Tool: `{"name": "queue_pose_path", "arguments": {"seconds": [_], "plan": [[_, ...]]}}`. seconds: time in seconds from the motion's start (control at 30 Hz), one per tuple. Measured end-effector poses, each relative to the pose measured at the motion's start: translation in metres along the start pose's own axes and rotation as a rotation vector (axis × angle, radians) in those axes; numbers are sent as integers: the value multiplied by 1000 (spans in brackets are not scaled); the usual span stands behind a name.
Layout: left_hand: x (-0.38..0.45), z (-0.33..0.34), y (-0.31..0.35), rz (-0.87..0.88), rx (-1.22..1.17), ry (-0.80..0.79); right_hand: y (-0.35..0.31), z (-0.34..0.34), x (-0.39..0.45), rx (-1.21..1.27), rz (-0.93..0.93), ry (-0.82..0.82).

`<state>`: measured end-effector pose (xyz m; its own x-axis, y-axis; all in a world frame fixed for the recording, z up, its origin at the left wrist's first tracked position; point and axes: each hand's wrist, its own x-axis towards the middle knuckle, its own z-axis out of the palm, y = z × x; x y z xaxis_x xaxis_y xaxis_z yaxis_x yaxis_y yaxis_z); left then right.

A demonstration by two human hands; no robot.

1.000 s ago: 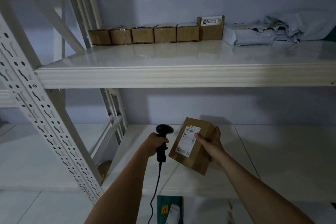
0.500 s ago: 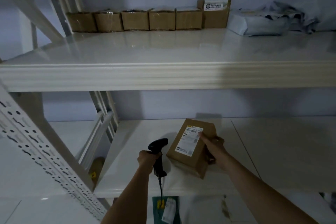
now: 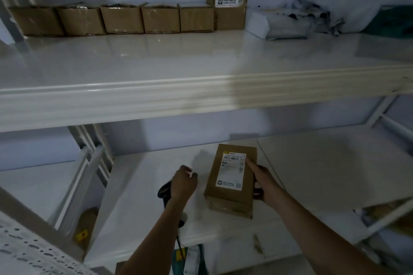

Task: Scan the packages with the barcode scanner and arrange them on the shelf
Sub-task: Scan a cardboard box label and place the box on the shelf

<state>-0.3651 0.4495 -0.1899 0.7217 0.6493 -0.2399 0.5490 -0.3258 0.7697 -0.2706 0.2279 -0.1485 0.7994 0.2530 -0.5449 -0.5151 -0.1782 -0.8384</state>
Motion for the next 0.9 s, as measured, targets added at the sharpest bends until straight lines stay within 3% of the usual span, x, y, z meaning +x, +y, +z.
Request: {"name": "queue_pose_path", "arguments": {"seconds": [0.1,0.17,0.33,0.63,0.9], "plan": [[-24,39,63,-73,-603,-509,-5,-29,-12,117,37,91],[-41,65,96,-121,-782,-677,-11,-55,-22,228,18,156],[-84,117,165,-95,-926,-757,-17,-134,-54,459,-187,273],[-183,175,273,-7,-805,-759,-36,-260,-121,530,-321,404],[-292,241,392,138,-808,-785,-76,-407,-197,487,-424,406]]}}
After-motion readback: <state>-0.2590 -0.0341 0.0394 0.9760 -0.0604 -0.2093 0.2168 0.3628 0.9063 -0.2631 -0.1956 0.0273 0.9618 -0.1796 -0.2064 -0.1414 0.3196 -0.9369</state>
